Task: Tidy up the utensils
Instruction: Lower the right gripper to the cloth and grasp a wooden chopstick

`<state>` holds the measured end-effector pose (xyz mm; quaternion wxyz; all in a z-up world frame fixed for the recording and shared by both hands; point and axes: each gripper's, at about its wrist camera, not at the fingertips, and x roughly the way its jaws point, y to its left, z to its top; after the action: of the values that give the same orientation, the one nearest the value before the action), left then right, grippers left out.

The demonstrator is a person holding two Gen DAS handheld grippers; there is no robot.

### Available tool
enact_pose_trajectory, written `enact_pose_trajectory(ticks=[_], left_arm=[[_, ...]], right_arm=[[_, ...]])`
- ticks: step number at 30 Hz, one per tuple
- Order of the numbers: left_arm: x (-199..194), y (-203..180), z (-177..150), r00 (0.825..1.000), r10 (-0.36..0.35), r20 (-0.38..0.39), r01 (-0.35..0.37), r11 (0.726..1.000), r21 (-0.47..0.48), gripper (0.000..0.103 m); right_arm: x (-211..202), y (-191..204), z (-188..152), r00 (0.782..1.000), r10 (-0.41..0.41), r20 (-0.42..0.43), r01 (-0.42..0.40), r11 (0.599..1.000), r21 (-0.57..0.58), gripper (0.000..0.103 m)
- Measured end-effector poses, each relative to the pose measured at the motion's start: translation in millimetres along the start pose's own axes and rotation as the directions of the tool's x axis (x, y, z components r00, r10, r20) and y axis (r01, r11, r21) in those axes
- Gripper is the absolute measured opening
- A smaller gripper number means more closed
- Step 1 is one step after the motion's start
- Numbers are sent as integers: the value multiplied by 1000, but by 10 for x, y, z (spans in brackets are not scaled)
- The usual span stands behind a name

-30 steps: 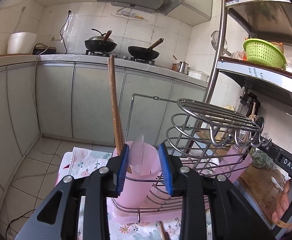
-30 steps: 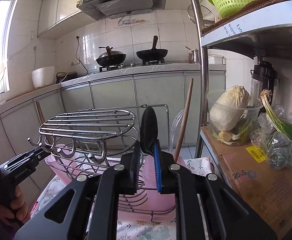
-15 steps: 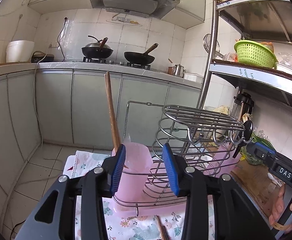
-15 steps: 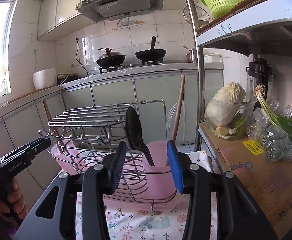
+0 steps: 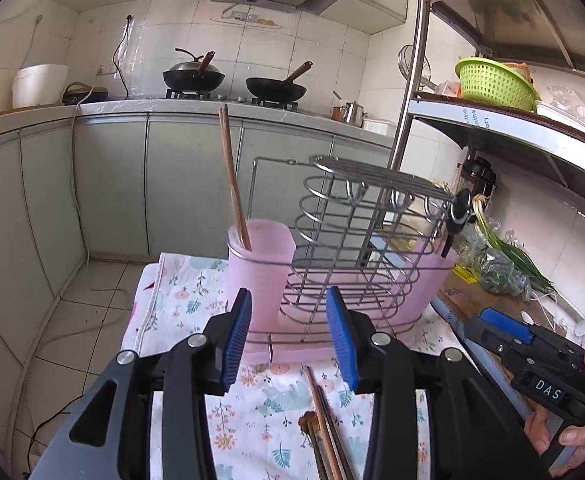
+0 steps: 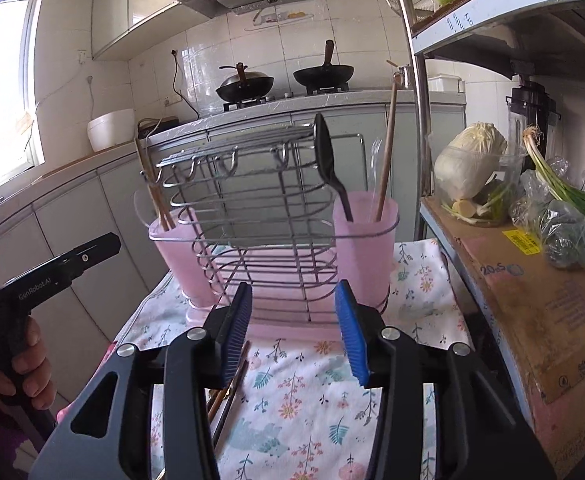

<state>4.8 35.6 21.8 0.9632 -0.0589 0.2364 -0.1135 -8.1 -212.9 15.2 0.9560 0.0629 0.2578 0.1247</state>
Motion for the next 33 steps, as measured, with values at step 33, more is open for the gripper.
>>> enact_pose_trajectory(ticks=[33], left_arm=[[-152, 82, -979, 955, -39, -295, 20, 998, -67, 19]], right_arm=[[287, 220, -751, 889, 289, -355, -205, 945, 257, 12]])
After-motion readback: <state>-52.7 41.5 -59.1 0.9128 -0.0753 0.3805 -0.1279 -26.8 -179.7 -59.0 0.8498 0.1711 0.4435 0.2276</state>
